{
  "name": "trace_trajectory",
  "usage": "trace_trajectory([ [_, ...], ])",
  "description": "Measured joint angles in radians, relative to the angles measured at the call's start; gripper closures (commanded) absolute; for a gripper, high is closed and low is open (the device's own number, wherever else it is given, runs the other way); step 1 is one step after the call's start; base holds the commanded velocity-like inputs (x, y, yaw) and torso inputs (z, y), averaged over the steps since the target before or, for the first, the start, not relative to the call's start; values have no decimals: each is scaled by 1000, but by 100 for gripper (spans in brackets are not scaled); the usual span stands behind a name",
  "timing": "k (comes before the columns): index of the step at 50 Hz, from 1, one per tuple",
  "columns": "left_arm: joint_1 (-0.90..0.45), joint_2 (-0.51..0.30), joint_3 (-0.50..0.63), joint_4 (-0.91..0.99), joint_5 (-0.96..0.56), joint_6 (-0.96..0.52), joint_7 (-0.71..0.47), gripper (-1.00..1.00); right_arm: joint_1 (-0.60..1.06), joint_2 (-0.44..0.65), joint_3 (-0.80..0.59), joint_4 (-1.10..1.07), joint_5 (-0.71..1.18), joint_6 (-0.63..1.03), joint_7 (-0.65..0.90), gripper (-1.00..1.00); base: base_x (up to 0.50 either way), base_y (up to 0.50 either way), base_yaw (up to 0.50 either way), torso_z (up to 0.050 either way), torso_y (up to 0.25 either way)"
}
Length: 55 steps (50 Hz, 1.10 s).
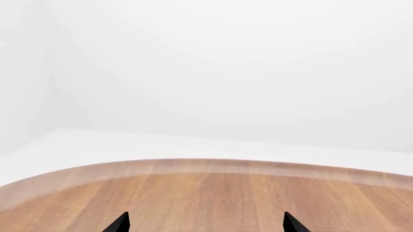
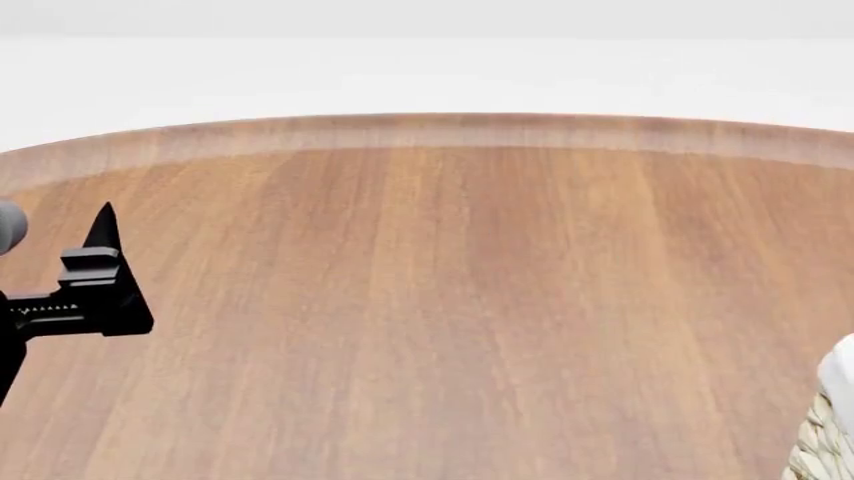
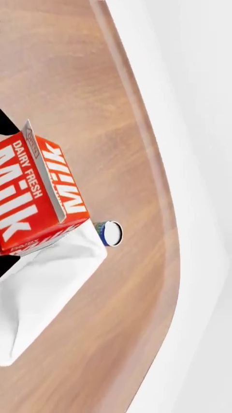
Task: Pick the milk and place it in the basket.
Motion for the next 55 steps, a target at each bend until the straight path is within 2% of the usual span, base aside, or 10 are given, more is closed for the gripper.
trace_trajectory([
  [16, 9, -8, 12, -4, -1, 13, -3, -100, -142, 78, -12, -5, -89, -80, -125, 100, 0, 0, 1, 1, 1],
  [23, 12, -10, 18, -3, -2, 16, -6, -100, -140, 38, -4, 34, -144, -64, -147, 100, 0, 0, 0, 0, 0],
  [32, 17, -14, 25, -6, -2, 23, -8, -100, -59, -44, 0, 96, -215, -25, -160, 100, 0, 0, 0, 1, 1],
  [39, 22, -18, 29, -10, -1, 31, -9, -100, -49, -59, 2, 117, -266, -47, -195, 100, 0, 0, 0, 0, 1],
  [55, 29, -25, 37, -19, 0, 45, -11, -100, -199, 54, -22, 104, -291, -203, -257, 100, 0, 0, 0, 1, 1],
])
